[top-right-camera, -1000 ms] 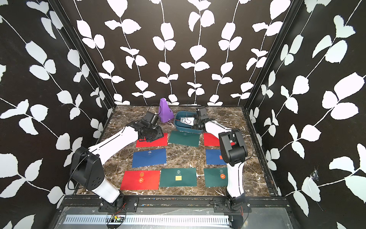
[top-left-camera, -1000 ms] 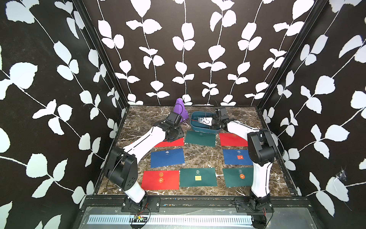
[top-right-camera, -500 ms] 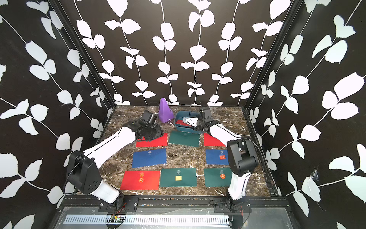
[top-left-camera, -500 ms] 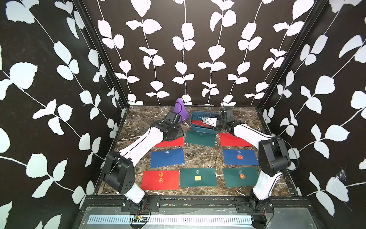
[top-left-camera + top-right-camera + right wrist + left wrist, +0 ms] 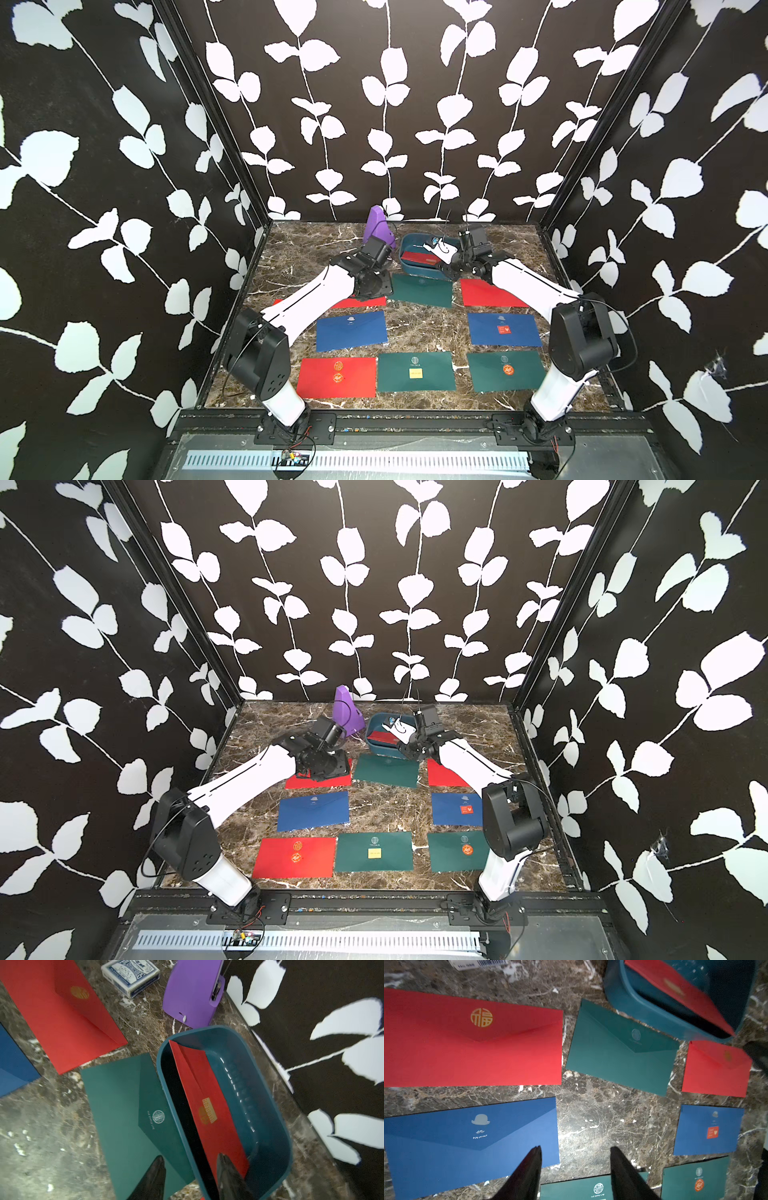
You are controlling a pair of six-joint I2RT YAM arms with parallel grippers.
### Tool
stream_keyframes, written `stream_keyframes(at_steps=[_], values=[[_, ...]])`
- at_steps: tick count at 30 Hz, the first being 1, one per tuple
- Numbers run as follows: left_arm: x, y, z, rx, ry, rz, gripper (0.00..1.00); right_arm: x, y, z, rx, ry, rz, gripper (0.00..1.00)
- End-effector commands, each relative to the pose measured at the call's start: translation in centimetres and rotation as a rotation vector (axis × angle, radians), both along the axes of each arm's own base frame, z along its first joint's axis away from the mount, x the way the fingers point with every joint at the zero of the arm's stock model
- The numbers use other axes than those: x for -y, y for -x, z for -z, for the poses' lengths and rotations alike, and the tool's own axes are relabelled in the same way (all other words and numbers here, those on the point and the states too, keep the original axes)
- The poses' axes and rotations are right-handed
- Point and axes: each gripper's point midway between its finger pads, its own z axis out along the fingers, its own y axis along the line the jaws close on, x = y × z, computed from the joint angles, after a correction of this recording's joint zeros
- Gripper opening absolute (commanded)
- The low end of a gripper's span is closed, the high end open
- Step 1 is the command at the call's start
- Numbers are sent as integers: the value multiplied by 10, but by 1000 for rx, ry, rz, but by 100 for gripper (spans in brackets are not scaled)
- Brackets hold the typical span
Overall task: Put the sealed envelopes into the storage box
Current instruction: Place the envelope in the storage box, then move the envelope to the center of the board.
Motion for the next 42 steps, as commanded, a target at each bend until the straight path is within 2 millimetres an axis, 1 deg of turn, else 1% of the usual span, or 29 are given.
stream_keyframes(at_steps=[1,2,3,4,5,6,7,8,9,11,13,14,17,21,23,25,27,29,31,32,34,35,37,39,42], values=[[-3,13,12,-34,-43,29,57,2,25,-24,-178,-153,185,52],[-2,14,14,-31,-41,30,58,2,35,-23,-224,-180,207,60],[-1,15,16,-32,-38,33,58,2,43,-19,-263,-202,225,67],[0,15,18,-34,-36,38,58,3,55,-9,-310,-220,243,68],[0,15,19,-33,-37,42,58,4,62,5,-353,-236,278,69],[0,16,19,-32,-43,47,58,8,66,1,-346,-270,319,70],[-1,15,20,-30,-49,51,59,11,71,7,-377,-293,366,77],[-1,15,20,-27,-55,64,59,12,77,13,-408,-306,390,99],[1,16,21,-30,-53,84,59,13,83,18,-432,-307,411,99],[9,23,24,-53,-43,142,61,7,98,24,-466,-293,384,99],[7,34,26,-79,-73,165,62,5,108,28,-471,-252,368,99],[11,47,28,-93,-93,188,62,7,109,32,-463,-248,391,99],[7,75,31,-139,-102,160,63,11,113,42,-498,-294,476,99],[10,111,40,-181,-128,169,64,8,134,62,-636,-249,500,99],[10,128,48,-210,-153,210,64,13,145,69,-673,-212,534,99],[21,141,50,-206,-133,303,63,19,154,73,-718,-199,590,99],[28,149,49,-171,-160,413,62,26,161,75,-759,-205,681,99],[24,151,50,-163,-218,482,62,31,171,77,-807,-261,795,99],[21,147,53,-150,-254,513,61,27,179,77,-842,-338,852,99],[22,148,55,-154,-255,527,60,28,184,77,-845,-360,881,99],[32,152,60,-179,-213,545,57,30,193,77,-841,-372,918,99],[38,157,63,-199,-181,551,56,32,198,78,-842,-367,926,99],[52,168,68,-214,-130,549,54,42,206,78,-837,-330,952,99],[61,176,72,-223,-123,543,55,53,206,76,-802,-307,985,99],[68,180,82,-223,-166,525,55,61,200,71,-791,-305,1015,99]])
